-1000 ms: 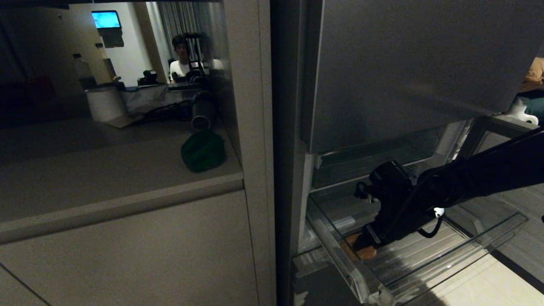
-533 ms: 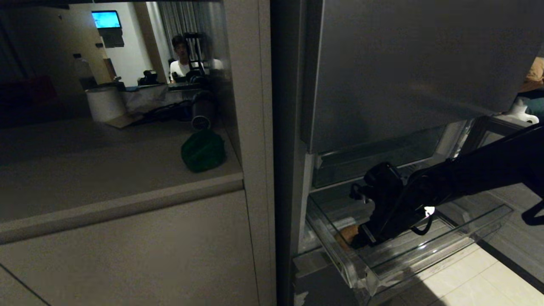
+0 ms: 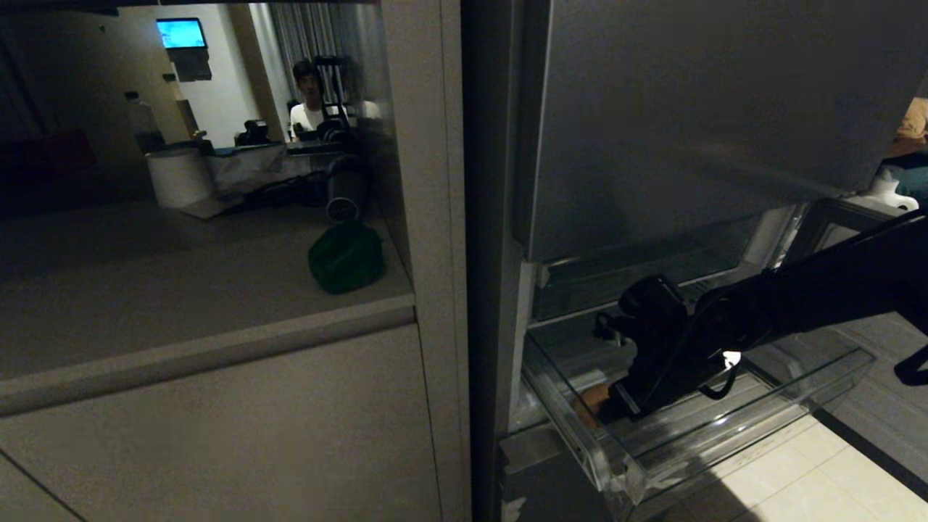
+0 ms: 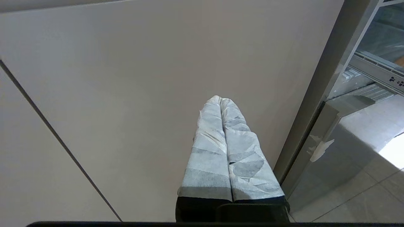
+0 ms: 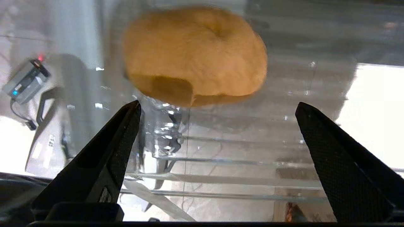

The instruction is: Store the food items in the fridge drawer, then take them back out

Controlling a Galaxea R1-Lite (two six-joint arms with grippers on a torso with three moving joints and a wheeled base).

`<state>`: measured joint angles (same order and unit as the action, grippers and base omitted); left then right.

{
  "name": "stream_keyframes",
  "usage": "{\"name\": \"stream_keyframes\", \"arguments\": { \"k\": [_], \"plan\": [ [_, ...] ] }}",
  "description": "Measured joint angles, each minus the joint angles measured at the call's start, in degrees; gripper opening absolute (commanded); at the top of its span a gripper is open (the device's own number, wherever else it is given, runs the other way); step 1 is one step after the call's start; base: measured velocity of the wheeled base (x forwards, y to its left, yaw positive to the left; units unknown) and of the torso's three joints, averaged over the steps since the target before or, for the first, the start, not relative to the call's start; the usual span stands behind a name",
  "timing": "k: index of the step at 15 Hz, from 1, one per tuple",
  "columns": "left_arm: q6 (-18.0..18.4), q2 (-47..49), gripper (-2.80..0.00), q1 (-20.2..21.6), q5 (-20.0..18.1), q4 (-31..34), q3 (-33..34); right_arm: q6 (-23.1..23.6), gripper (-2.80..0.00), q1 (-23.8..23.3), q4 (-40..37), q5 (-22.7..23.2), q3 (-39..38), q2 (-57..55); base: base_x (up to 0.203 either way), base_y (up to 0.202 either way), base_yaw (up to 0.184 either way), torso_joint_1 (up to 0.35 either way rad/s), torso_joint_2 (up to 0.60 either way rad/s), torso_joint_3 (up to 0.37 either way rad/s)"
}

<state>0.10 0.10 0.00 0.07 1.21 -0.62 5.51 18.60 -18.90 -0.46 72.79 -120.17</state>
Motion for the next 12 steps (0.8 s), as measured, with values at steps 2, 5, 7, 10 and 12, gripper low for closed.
{"name": "stream_keyframes", "arguments": {
  "k": [2, 5, 7, 10, 12],
  "plan": [
    [0.00, 0.00, -2.80, 0.00, 0.00, 0.00, 0.00, -0.03, 0.00, 0.16, 0.16, 0.01, 1.10, 0.17, 0.000, 0.000, 0.000, 0.000, 0.00, 0.000],
    [0.00, 0.00, -2.80, 0.00, 0.00, 0.02, 0.00, -0.33, 0.00, 0.78, 0.07, 0.05, 2.88, -0.17, 0.000, 0.000, 0.000, 0.000, 0.00, 0.000],
    [0.00, 0.00, -2.80, 0.00, 0.00, 0.00, 0.00, -0.63, 0.00, 1.31, 0.11, 0.05, 3.66, -0.80, 0.000, 0.000, 0.000, 0.000, 0.00, 0.000],
    [0.00, 0.00, -2.80, 0.00, 0.00, 0.00, 0.00, -1.43, 0.00, 2.16, 0.33, 0.09, 4.54, -1.76, 0.000, 0.000, 0.000, 0.000, 0.00, 0.000],
    [-0.02, 0.00, -2.80, 0.00, 0.00, 0.00, 0.00, -2.48, 0.00, 2.54, 0.62, 0.09, 5.28, -2.40, 0.000, 0.000, 0.000, 0.000, 0.00, 0.000]
  ]
}}
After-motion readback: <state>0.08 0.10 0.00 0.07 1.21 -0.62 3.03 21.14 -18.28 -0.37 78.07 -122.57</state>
